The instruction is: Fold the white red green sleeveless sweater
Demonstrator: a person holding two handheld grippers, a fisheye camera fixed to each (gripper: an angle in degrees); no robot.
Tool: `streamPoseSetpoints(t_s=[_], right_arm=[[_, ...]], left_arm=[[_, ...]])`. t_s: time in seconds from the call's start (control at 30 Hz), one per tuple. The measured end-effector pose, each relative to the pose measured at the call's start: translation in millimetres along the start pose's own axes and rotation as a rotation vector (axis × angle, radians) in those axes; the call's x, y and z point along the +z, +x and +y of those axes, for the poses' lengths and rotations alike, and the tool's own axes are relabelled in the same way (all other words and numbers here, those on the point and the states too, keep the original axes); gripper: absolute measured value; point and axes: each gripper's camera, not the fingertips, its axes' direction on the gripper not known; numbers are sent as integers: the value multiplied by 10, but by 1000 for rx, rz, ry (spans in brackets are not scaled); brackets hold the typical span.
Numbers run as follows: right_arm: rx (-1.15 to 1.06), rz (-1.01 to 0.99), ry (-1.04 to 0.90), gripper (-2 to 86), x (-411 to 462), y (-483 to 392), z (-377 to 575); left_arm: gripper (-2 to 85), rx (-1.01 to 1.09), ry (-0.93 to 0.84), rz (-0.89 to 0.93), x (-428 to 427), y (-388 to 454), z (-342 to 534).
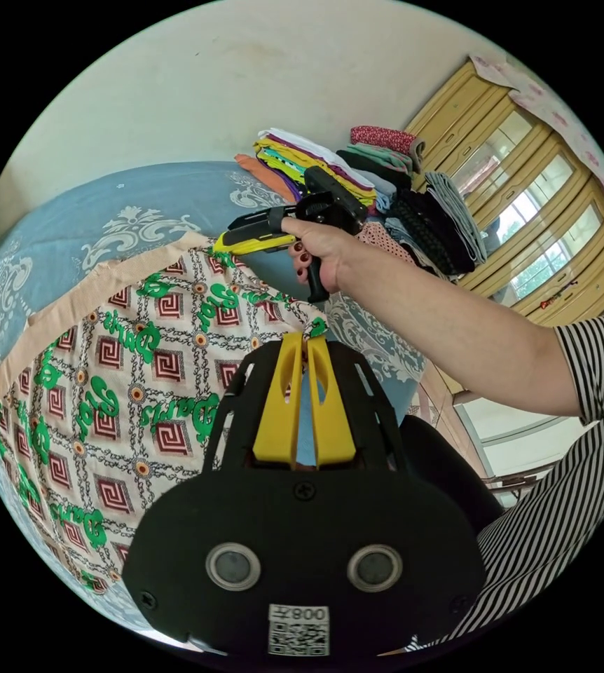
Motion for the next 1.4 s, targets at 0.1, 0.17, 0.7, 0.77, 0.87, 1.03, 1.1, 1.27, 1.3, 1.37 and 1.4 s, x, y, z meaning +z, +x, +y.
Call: streamPoseSetpoints(t_s=[0.1, 0.17, 0.7, 0.77, 0.87, 1.03, 1.1, 1.27, 1.3, 1.37, 1.4], right_arm=[[-23, -43, 45, 6, 47, -245, 22], [-55, -76, 80, 6, 119, -509, 40], [-377, -88, -51, 6, 2120, -2995, -77], [-398, -56, -101, 6, 2550, -3263, -72], [-414, -5, -155, 6, 3047, -3531, -60], [-421, 55, -217, 6, 3713, -3838, -46], [-423, 76, -235, 6, 3926, -3930, -45], [-424, 106, -282, 6, 4458, -4152, -46], [-423, 106, -286, 6, 4508, -4175, -46], [-419, 111, -309, 6, 4715, -4258, -48], [-418, 113, -317, 6, 4766, -4278, -48]], left_arm=[[8, -10, 34, 9, -158, -155, 200], [8, -20, 58, 16, -281, -269, 347], [9, -468, 346, -75, -1840, -2088, 2765], [9, -521, 360, -73, -1900, -2289, 3048], [9, -603, 376, -68, -1946, -2592, 3476], [9, -722, 405, -19, -1918, -3008, 4078], [9, -768, 421, 17, -1882, -3194, 4339], [9, -828, 439, 47, -1847, -3497, 4770], [9, -835, 443, 51, -1840, -3560, 4856], [10, -850, 443, 66, -1820, -3657, 4980], [11, -857, 447, 73, -1811, -3714, 5061]])
